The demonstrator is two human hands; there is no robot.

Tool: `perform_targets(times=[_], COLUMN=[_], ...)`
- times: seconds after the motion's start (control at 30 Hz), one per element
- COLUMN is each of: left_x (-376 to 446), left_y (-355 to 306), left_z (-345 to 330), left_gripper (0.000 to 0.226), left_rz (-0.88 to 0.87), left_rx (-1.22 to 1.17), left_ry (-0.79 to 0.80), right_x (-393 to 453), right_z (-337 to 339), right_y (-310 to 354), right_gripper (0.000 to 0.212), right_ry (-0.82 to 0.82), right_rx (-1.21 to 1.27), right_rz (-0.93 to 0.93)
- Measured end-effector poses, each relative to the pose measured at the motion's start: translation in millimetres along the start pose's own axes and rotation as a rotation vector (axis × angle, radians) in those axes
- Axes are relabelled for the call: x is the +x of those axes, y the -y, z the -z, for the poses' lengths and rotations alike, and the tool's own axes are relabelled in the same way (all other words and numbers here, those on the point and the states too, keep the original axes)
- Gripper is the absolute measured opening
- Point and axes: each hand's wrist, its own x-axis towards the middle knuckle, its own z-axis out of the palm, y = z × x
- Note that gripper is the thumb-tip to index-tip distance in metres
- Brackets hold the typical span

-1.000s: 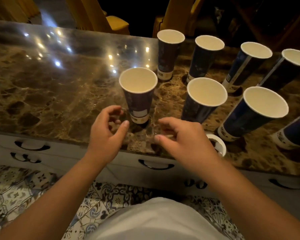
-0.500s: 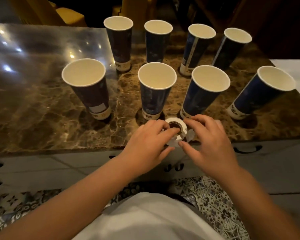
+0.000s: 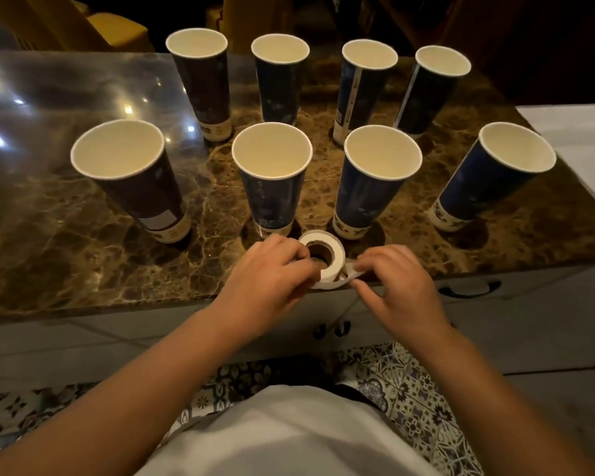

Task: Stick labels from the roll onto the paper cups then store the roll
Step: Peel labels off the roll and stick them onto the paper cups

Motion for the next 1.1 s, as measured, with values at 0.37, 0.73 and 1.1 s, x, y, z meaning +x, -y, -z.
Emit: perform_targets(times=[0.37, 0.73, 1.1], left_x=[7.3, -3.2, -1.0], left_y=[-8.9, 0.8, 1.4], left_z=[16.8, 33.4, 28.1], left_gripper=[0.030, 0.040, 0.013], left_rz=[0.222, 0.451, 0.527], left_rx=[-0.372, -0.794, -0.772], left_ry=[0.121, 0.124, 0.038], right_x=[26.9, 33.3, 15.9], right_z=[37.2, 15.5, 8.8], right_y=[26.8, 45.3, 58.5], right_gripper=[0.026, 0.019, 0.016], right_ry=[0.108, -0.050, -0.296], right_rx=[0.901, 0.755, 0.017], right_rz=[-0.400, -0.526, 0.293])
